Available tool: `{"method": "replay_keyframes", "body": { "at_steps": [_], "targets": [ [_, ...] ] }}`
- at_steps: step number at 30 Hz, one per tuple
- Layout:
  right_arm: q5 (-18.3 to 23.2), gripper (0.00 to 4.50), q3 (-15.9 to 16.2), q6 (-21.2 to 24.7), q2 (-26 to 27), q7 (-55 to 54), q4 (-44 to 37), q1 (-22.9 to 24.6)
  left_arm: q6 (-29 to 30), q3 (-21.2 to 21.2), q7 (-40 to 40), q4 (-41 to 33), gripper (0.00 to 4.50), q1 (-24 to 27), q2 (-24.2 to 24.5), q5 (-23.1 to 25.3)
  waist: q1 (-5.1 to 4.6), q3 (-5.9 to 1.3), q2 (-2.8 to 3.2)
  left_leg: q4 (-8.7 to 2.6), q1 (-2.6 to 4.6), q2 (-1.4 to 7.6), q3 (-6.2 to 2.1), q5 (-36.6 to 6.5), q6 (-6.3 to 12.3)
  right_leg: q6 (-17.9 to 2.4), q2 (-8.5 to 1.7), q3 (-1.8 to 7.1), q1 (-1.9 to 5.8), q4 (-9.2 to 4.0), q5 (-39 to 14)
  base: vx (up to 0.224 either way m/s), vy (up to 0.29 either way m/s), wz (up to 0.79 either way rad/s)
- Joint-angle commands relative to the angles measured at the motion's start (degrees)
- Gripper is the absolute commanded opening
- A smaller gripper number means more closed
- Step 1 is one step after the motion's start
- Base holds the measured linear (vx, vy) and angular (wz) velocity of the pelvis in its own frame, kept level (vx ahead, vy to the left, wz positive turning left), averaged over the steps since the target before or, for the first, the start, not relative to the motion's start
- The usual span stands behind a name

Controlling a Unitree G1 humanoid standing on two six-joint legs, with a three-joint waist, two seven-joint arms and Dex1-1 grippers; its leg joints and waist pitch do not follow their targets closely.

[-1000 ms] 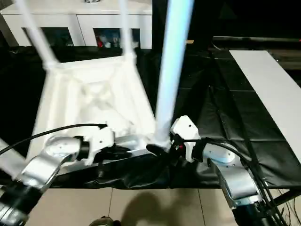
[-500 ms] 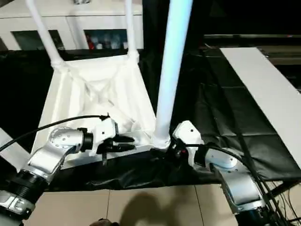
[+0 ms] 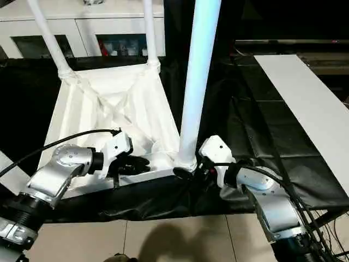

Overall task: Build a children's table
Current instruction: Rotate leg to tighten

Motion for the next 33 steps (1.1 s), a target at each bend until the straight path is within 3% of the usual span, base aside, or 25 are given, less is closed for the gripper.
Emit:
{"method": "replay_keyframes", "body": {
  "at_steps": [1, 4, 13, 16, 22, 27, 33],
  "targets": [
    [-0.44, 4.50, 0.39, -0.75, -0.14, 0.10, 0.70, -1.01, 1.26, -1.67, -2.18, -1.64, 0.98, 0.94, 0.28, -0.60, -0.10, -3.82, -0.48, -3.64, 1.37, 2.26, -1.09, -8.46, 2.54, -13.79, -4.15, 2.28, 1.84, -4.30, -0.18, 0.000, 0.000, 0.00],
    [-0.59, 4.50, 0.45, -0.92, -0.21, 0.16, 0.95, -1.27, -0.76, -2.03, -1.98, -1.34, 0.98, 0.77, 0.24, 0.08, 0.02, -3.82, -0.60, -3.56, 1.35, 2.25, -1.06, -8.20, 2.96, -13.86, -4.17, 2.27, 1.87, -4.29, 0.60, 0.000, 0.000, 0.00],
    [-0.89, 4.50, 0.29, -1.27, 0.01, 0.14, 1.57, -1.61, 4.43, 1.08, -1.18, -4.27, 0.98, 0.22, -1.34, -4.20, 0.08, -3.80, -0.65, -3.59, 1.27, 2.27, -1.03, -8.25, 2.89, -14.10, -4.22, 2.26, 1.95, -4.28, 0.10, 0.000, 0.000, 0.00],
    [-0.96, 4.50, 0.36, -1.44, 0.06, 0.15, 1.63, -1.55, 5.64, 1.23, -1.66, -5.14, 1.26, 0.28, -0.93, -4.77, 0.02, -3.70, -0.69, -3.56, 1.28, 2.12, -0.99, -8.72, 2.92, -13.79, -4.17, 2.26, 1.91, -4.47, -1.63, 0.000, 0.000, 0.00],
    [-1.16, 4.50, 0.73, -1.65, 0.33, 0.16, 1.75, -1.58, 2.75, -2.93, -2.43, -6.98, 1.35, 2.98, 2.16, -0.58, -0.14, -3.70, -0.52, -3.75, 1.33, 2.29, -1.17, -9.02, 2.54, -12.78, -4.06, 2.30, 1.84, -4.50, -2.00, 0.000, 0.000, 0.00],
    [-1.19, 4.50, 0.70, -1.63, 0.37, 0.13, 1.77, -1.60, 3.35, -3.71, -2.22, -7.36, 1.35, 3.73, 2.49, -0.37, -0.04, -3.64, -0.42, -3.81, 1.58, 2.31, -1.05, -10.31, 1.96, -13.20, -4.10, 2.32, 1.62, -4.63, -2.97, 0.000, 0.000, 0.00],
    [-1.26, 4.50, 0.64, -1.59, 0.32, 0.27, 1.69, -1.56, 0.26, -4.54, 3.11, -3.58, 1.35, 3.33, 1.75, 3.71, -0.10, -3.65, -0.55, -3.76, 1.36, 2.21, -1.09, -9.64, 2.00, -12.63, -4.13, 2.36, 1.82, -4.63, -2.39, 0.000, 0.000, 0.00]
  ]
}}
